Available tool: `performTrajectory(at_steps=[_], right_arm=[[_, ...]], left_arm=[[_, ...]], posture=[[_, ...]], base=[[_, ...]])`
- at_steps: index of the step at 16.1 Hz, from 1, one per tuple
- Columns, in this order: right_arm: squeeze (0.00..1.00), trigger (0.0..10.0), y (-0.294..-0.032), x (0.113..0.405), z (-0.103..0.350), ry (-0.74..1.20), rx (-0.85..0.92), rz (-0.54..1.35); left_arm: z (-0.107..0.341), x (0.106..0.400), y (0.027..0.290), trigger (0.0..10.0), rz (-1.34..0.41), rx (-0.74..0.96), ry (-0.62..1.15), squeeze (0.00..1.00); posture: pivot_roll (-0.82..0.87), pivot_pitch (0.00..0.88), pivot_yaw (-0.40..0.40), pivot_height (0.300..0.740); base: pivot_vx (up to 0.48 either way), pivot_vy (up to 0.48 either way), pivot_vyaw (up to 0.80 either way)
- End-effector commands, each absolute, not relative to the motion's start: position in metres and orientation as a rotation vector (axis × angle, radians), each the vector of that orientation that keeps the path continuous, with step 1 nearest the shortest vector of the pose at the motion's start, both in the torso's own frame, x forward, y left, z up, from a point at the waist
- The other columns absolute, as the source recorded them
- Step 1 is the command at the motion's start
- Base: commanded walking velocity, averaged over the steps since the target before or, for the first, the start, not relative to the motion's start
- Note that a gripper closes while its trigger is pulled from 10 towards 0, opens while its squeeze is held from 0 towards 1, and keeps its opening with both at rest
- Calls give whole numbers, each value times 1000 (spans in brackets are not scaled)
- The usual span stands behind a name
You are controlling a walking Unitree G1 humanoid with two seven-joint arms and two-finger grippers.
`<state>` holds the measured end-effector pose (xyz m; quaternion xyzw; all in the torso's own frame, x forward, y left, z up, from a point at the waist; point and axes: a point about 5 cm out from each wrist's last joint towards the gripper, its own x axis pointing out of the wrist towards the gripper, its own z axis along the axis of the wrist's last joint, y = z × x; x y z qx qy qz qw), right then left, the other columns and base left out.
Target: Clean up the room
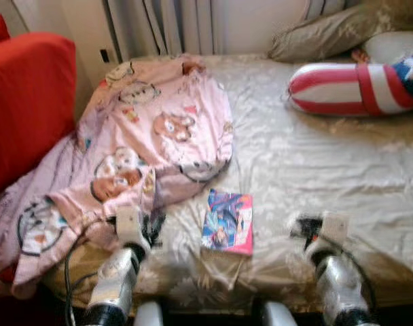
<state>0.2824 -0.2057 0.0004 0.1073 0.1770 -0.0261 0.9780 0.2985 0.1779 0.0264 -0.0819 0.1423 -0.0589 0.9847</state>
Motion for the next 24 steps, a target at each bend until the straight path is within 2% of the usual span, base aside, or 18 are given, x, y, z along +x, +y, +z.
performTrajectory(at_steps=[1,5,9,12,16,24], right_arm=[[0,10000,-200,273,-12,431,205,-45],[0,10000,-196,244,-41,589,231,-90],[0,10000,-200,202,-70,778,217,-153],[0,10000,-198,180,-82,852,145,-148],[0,10000,-199,171,-85,872,106,-196],[0,10000,-203,172,-84,867,137,-227]], left_arm=[[19,294,182,10000,-111,-138,329,0],[-18,268,184,10000,-110,-113,511,0],[-52,232,188,10000,-54,-73,718,0],[-63,215,183,10000,-90,-39,769,0],[-71,201,190,10000,-49,-29,812,0],[-69,205,186,10000,-93,-20,808,0]], posture=[[-1,0,14,672],[-3,0,10,701],[-1,0,-2,701],[-5,0,-2,701],[-8,0,4,701],[-15,0,7,701]], base=[[0,0,0],[0,0,0],[0,0,0],[0,0,0],[0,0,0],[0,0,0]])
